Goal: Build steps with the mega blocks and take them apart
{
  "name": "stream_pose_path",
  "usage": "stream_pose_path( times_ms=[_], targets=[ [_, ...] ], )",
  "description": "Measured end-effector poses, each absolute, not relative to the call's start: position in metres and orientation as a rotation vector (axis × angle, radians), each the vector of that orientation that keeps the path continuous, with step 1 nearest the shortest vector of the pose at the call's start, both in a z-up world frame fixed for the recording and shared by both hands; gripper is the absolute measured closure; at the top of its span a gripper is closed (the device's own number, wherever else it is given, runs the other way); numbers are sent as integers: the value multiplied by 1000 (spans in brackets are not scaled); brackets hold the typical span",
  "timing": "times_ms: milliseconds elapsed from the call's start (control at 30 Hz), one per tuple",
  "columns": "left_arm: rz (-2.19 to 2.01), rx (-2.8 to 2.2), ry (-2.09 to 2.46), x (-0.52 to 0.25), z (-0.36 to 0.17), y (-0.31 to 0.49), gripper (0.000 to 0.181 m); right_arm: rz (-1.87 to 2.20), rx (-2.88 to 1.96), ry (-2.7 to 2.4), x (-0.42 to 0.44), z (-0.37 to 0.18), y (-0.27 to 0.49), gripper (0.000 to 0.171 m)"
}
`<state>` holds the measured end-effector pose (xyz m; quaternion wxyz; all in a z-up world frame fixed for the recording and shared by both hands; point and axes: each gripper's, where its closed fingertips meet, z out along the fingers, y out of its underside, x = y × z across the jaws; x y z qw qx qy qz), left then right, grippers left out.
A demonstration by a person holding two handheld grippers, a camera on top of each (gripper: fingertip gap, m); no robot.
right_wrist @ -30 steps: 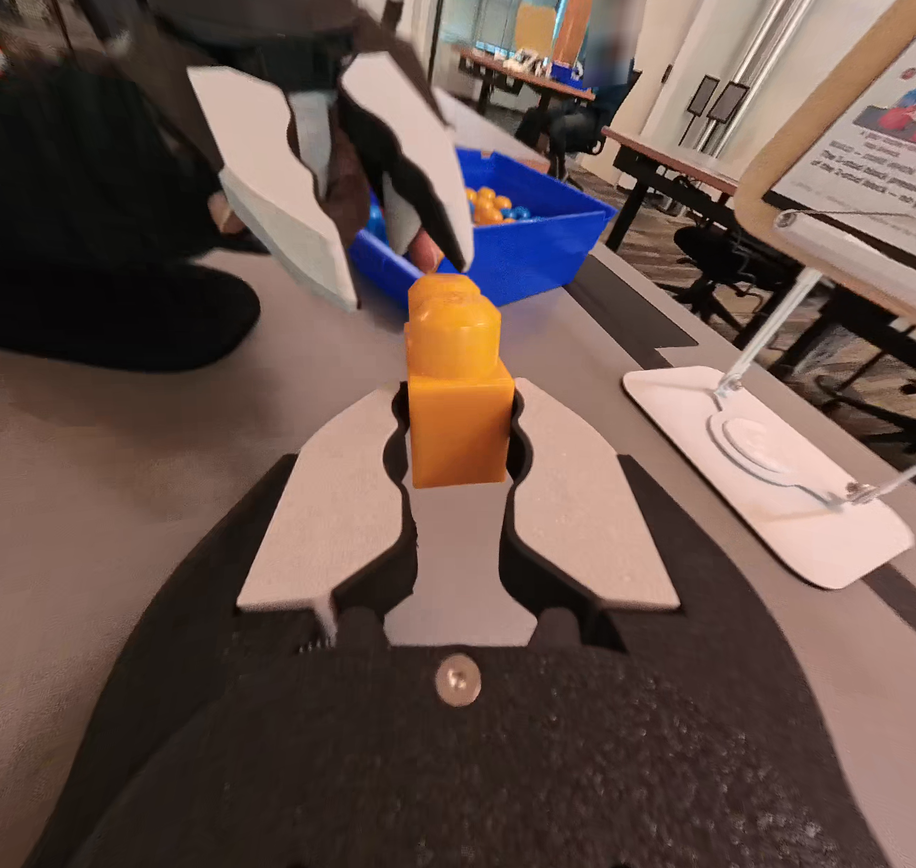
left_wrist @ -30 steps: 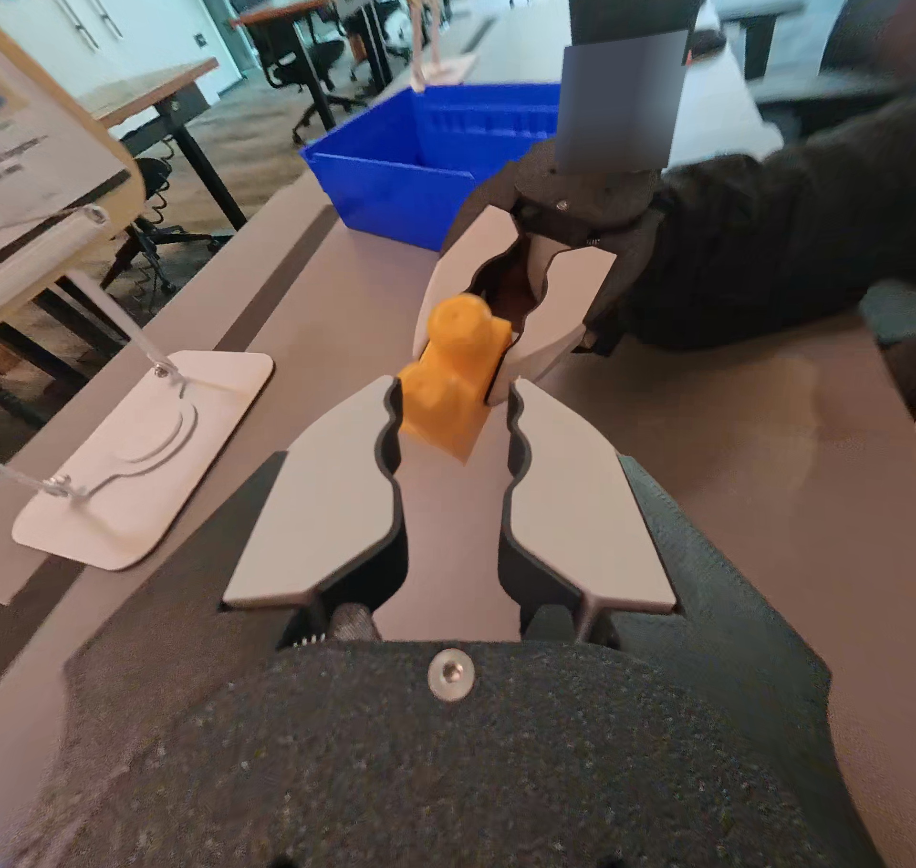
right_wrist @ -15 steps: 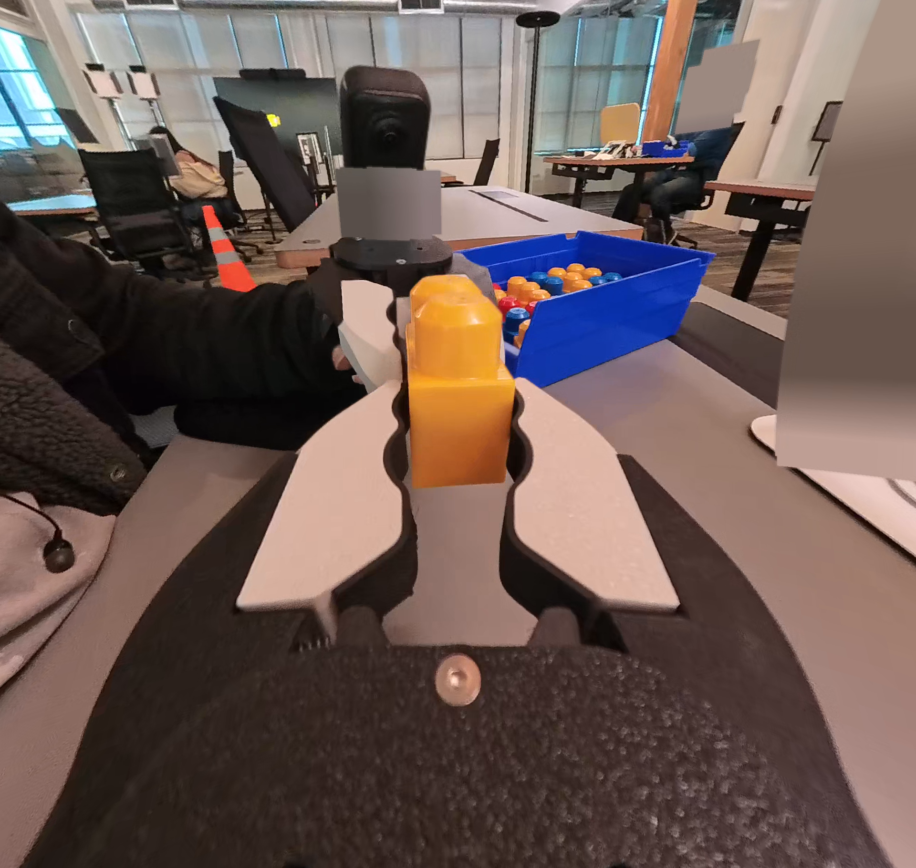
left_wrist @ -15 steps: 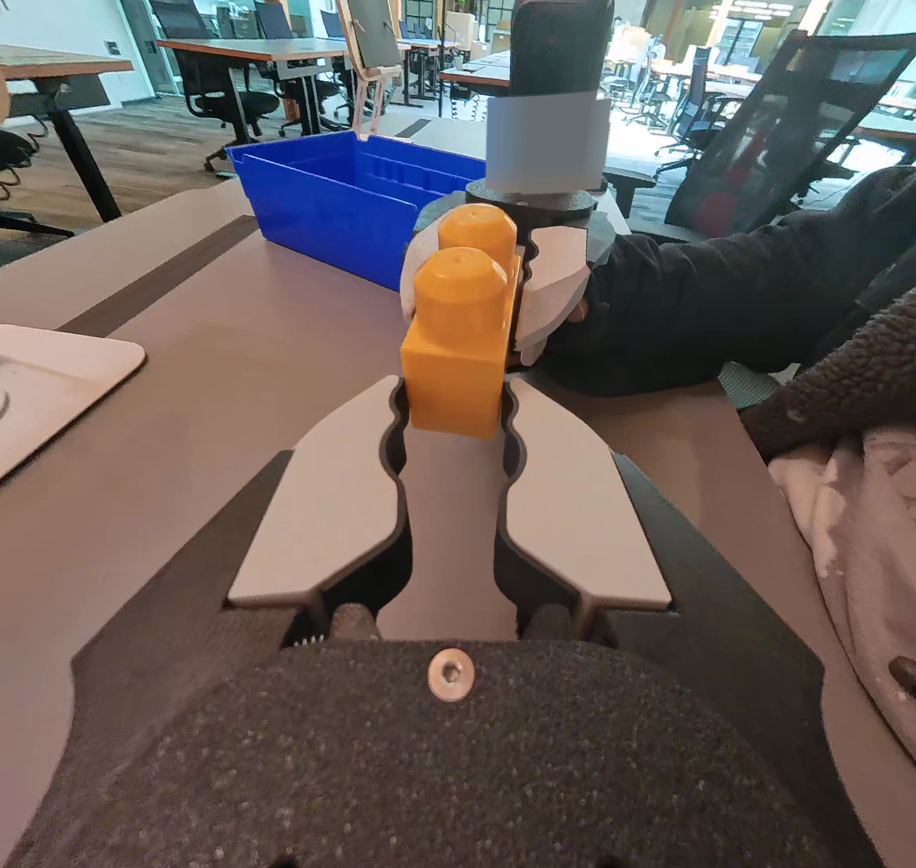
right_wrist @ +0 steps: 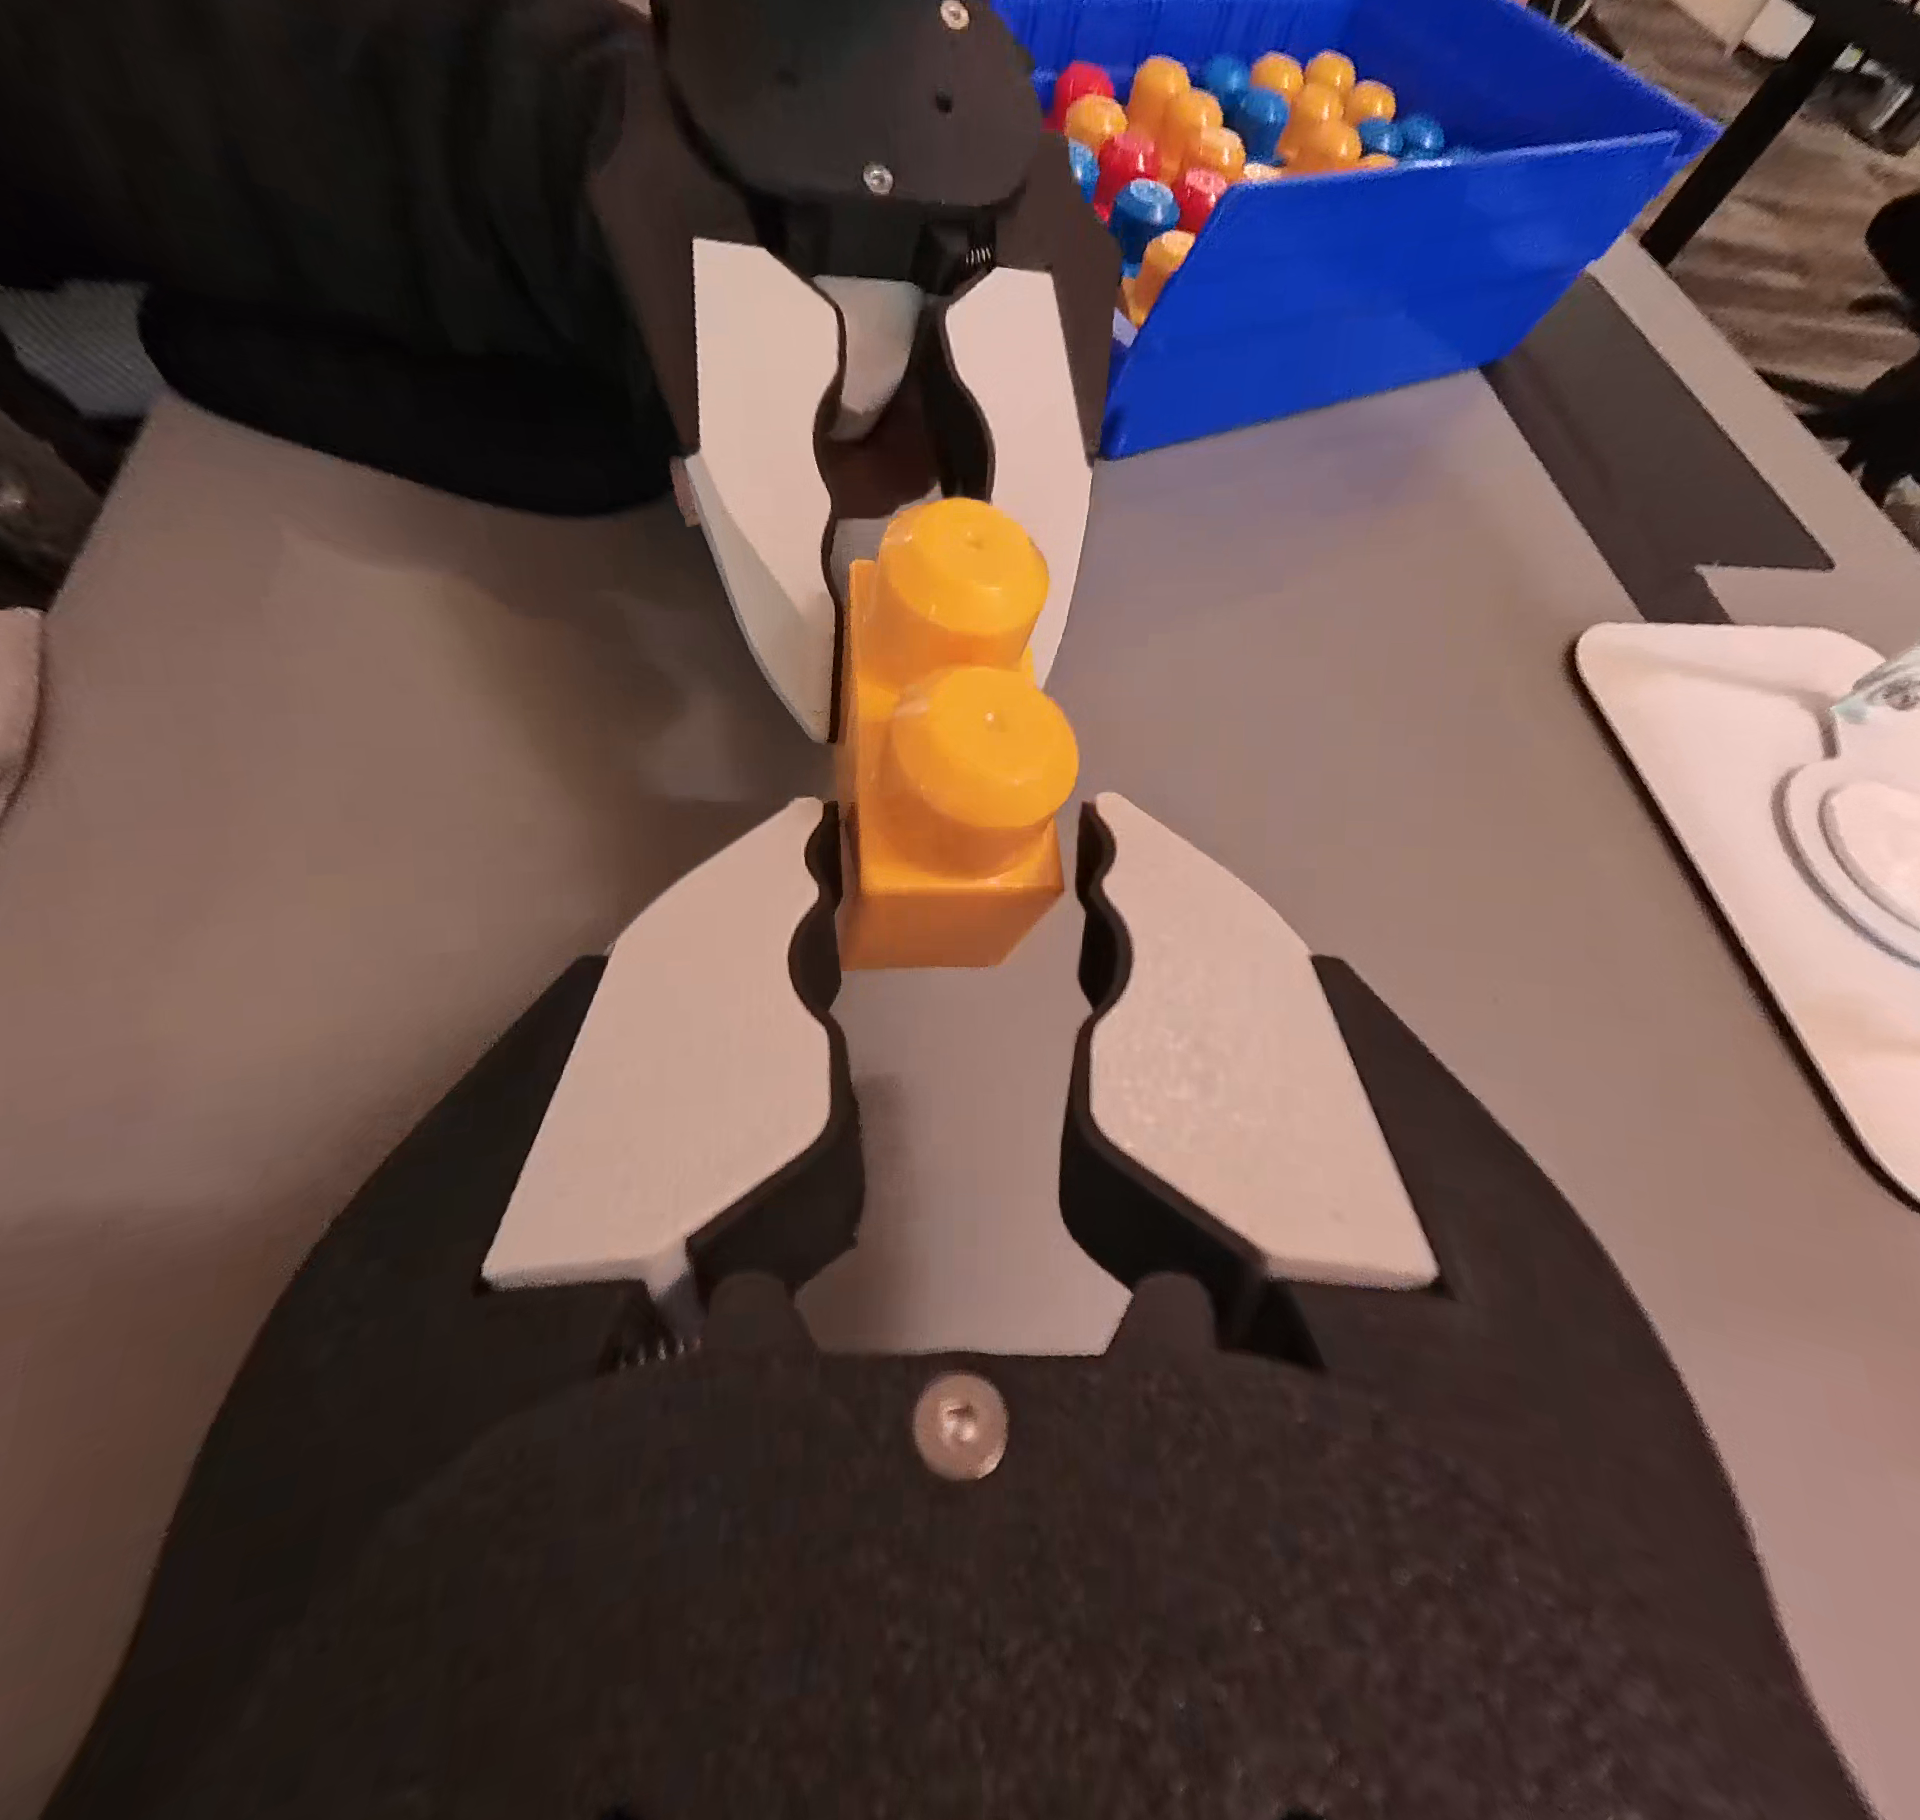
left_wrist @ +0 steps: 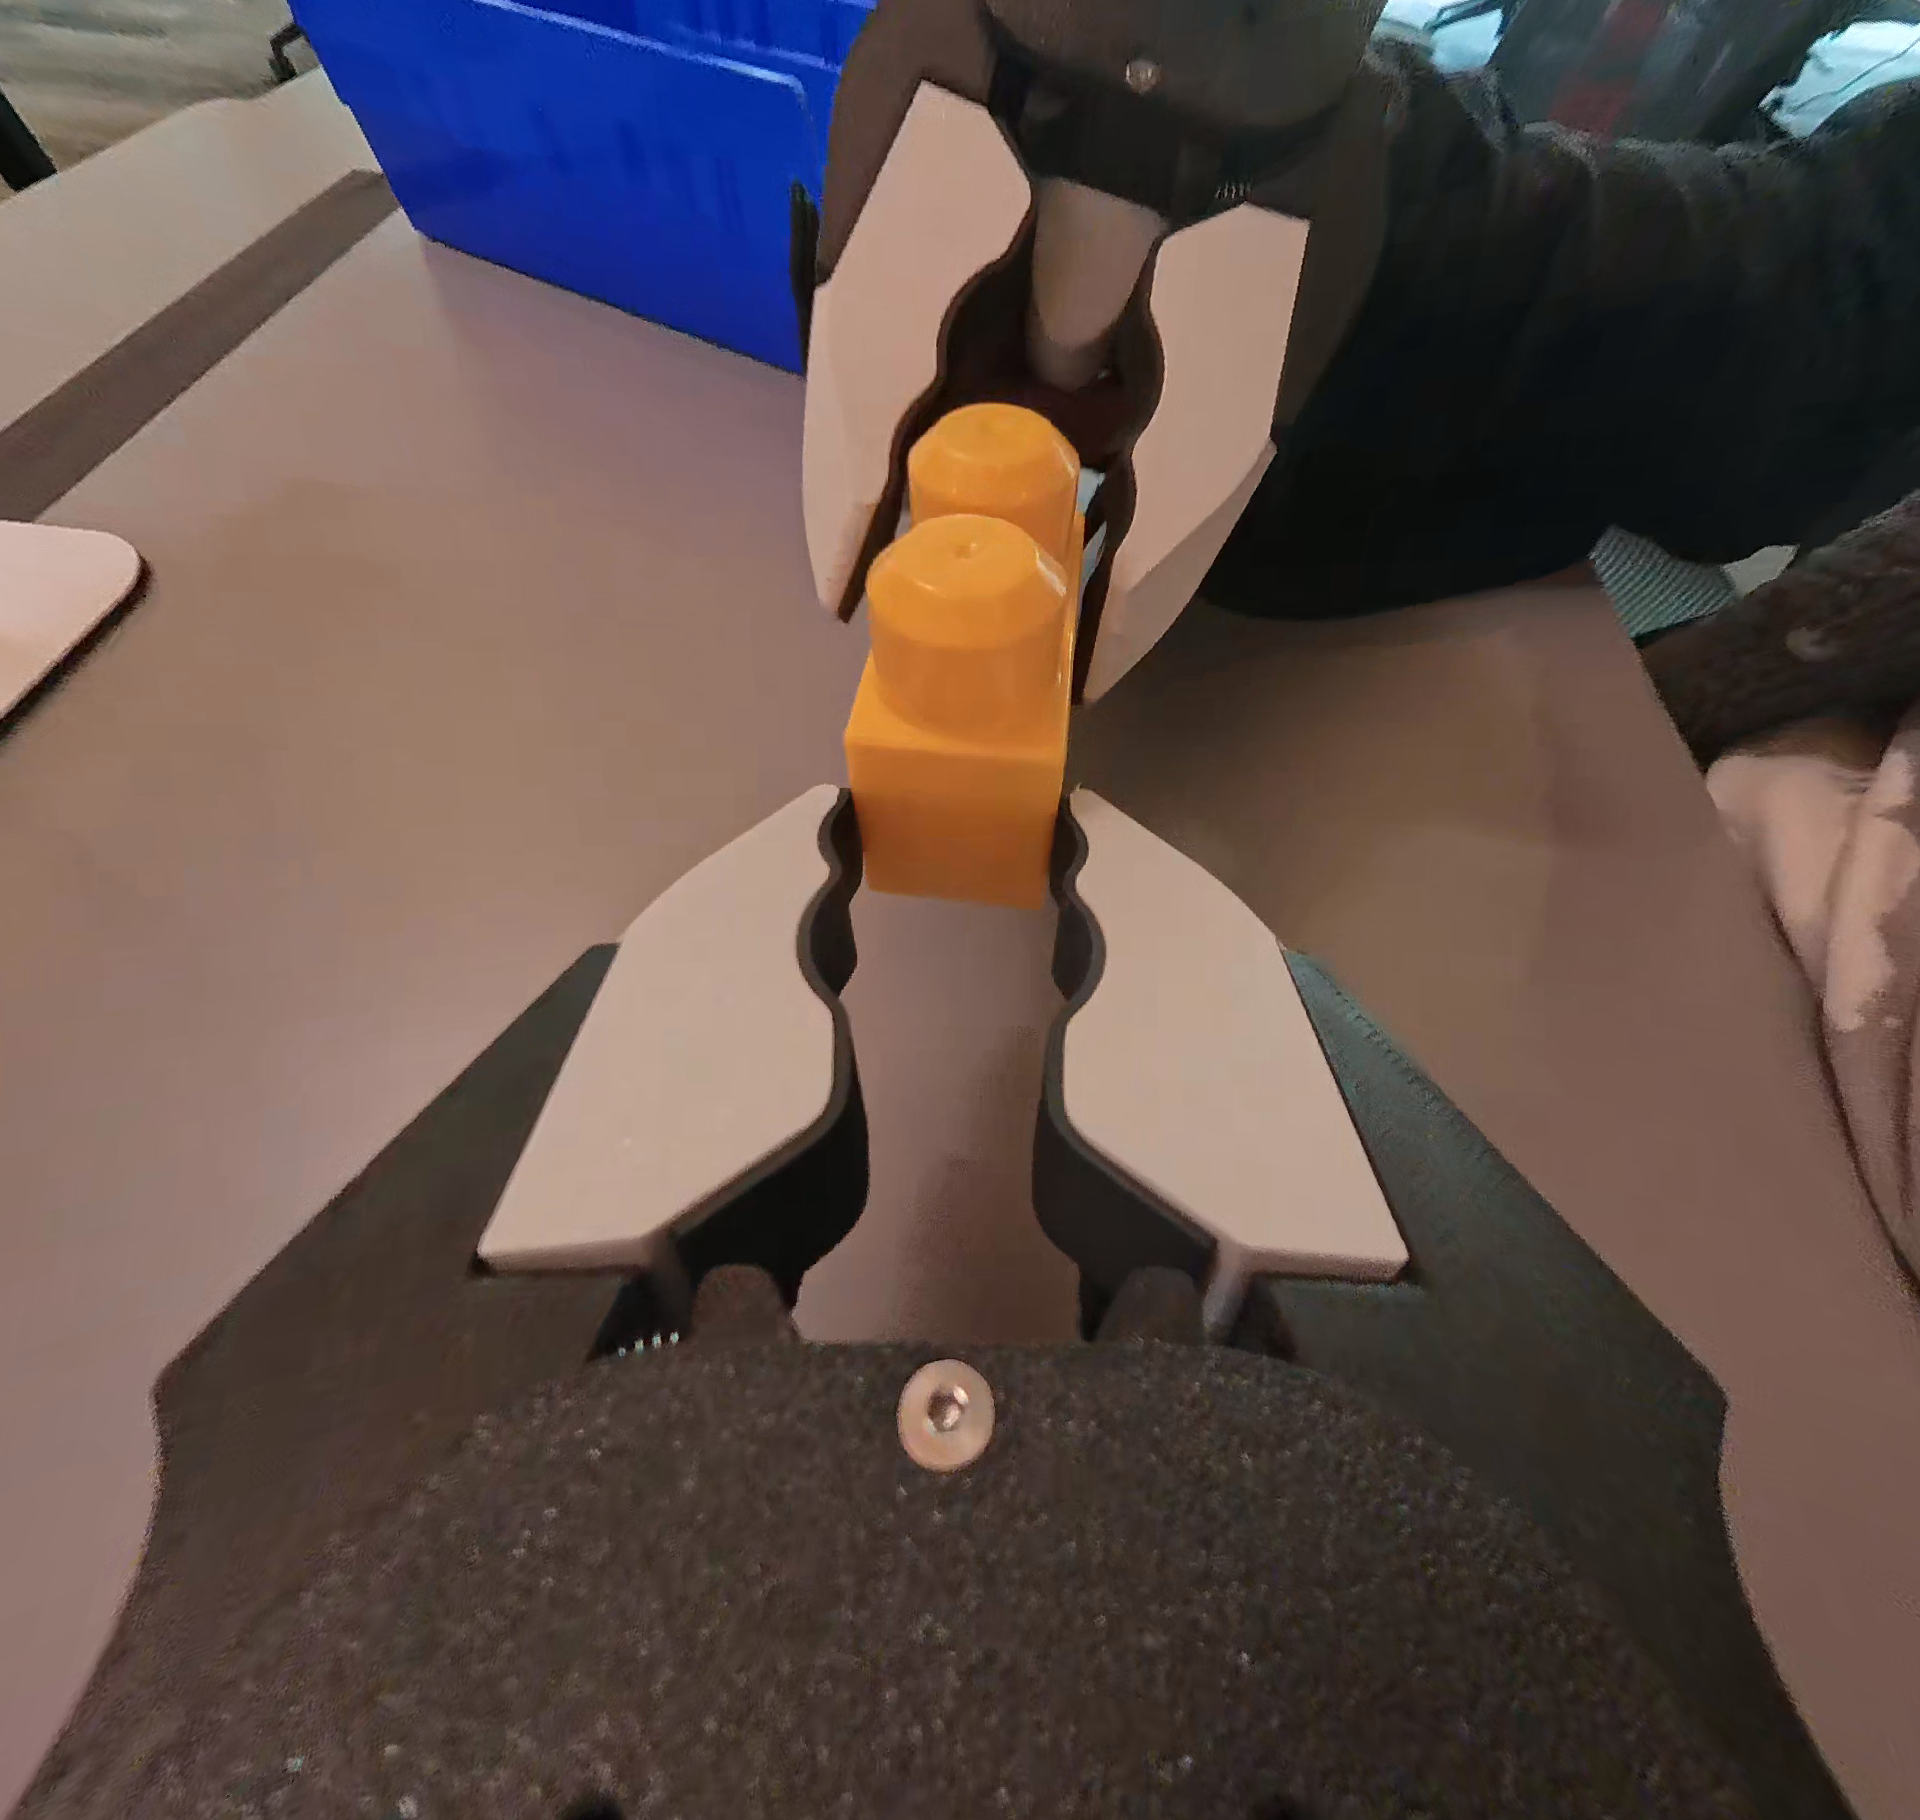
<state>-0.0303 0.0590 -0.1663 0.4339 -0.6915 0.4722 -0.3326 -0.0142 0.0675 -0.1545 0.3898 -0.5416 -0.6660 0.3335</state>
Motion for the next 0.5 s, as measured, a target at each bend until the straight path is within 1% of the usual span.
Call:
stream_pose_path(
  times_ms=[100, 133, 167, 200, 367, 433, 500],
  targets=[
    [-796, -1746, 1190, -30, -174, 61, 146, 855, -1392, -1697, -13, -156, 68, 126],
    [-781, -1751, 1194, -30, -176, 61, 146, 855, -1394, -1701, -13, -157, 67, 127],
    [-769, -1753, 1203, -30, -179, 61, 146, 845, -1400, -1711, -13, -159, 67, 133],
    [-752, -1759, 1212, -30, -181, 62, 146, 822, -1408, -1720, -13, -162, 68, 135],
    [-710, -1805, 1235, -31, -191, 62, 146, 754, -1434, -1784, -5, -175, 72, 137],
    [-705, -1804, 1209, -36, -186, 66, 140, 714, -1479, -1804, 4, -182, 79, 137],
    [-703, -1784, 1151, -44, -174, 72, 141, 692, -1518, -1794, 11, -186, 86, 137]
  ],
)
